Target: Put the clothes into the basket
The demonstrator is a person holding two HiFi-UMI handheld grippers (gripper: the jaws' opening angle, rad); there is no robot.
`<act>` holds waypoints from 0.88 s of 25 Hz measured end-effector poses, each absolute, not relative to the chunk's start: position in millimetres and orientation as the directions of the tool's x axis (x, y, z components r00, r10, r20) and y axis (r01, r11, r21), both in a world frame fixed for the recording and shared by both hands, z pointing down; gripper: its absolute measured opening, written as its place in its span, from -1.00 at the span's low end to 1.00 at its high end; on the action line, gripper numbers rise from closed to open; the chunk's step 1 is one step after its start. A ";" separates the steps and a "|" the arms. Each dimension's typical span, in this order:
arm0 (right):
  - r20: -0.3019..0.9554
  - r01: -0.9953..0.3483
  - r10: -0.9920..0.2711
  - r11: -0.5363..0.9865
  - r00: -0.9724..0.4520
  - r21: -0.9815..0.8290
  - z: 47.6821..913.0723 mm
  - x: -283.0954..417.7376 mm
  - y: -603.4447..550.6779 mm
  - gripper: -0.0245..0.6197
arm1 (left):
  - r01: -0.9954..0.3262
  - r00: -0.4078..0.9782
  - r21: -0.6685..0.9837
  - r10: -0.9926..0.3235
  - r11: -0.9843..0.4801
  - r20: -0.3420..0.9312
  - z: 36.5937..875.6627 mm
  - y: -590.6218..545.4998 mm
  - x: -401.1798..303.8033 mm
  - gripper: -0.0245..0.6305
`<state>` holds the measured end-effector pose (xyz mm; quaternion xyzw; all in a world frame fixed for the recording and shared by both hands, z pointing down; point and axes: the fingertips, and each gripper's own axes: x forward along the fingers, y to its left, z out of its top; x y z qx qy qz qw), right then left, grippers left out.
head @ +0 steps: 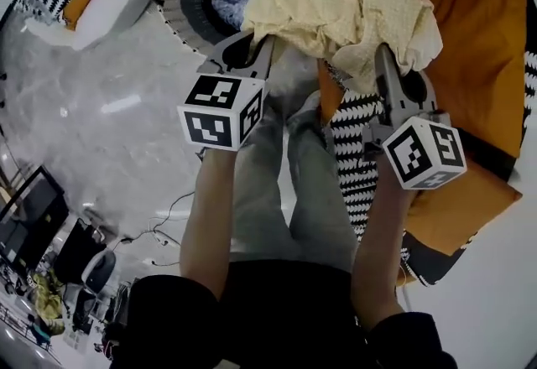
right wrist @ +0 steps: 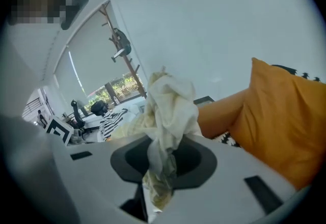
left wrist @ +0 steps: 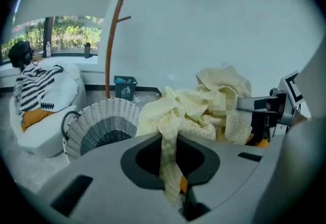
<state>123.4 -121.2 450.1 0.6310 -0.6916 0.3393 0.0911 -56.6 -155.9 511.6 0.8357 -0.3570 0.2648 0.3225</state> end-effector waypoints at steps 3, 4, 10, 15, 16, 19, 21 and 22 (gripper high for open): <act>0.523 -0.931 -0.817 0.046 -0.244 -0.362 435.1 83.0 -144.2 -0.65 | -0.797 0.580 0.327 -0.490 -0.508 0.651 491.7 -172.8 -95.6 -0.81; 0.512 -0.928 -0.816 0.075 -0.268 -0.365 431.3 68.3 -152.3 -0.65 | -0.809 0.567 0.318 -0.513 -0.494 0.645 486.5 -178.1 -109.9 -0.81; 0.470 -0.898 -0.784 0.248 -0.406 -0.362 413.1 -22.9 -191.0 -0.65 | -0.878 0.472 0.276 -0.609 -0.392 0.637 469.5 -197.0 -194.2 -0.81; 0.477 -0.866 -0.729 0.348 -0.491 -0.359 426.7 -85.8 -203.6 -0.65 | -0.914 0.404 0.271 -0.624 -0.301 0.669 491.9 -197.8 -239.4 -0.81; 0.485 -0.861 -0.716 0.361 -0.502 -0.359 431.9 -95.0 -203.9 -0.65 | -0.917 0.399 0.276 -0.619 -0.289 0.676 497.7 -196.3 -244.0 -0.81; 0.516 -0.851 -0.678 0.381 -0.523 -0.361 451.4 -115.2 -204.5 -0.65 | -0.916 0.400 0.295 -0.596 -0.271 0.696 515.8 -193.8 -250.2 -0.81; 0.541 -0.846 -0.651 0.384 -0.533 -0.370 468.1 -125.6 -205.6 -0.65 | -0.917 0.399 0.303 -0.579 -0.259 0.712 529.1 -194.6 -252.0 -0.81; 0.555 -0.844 -0.636 0.385 -0.536 -0.374 476.6 -130.3 -206.4 -0.65 | -0.918 0.397 0.308 -0.569 -0.251 0.720 536.0 -195.7 -252.6 -0.81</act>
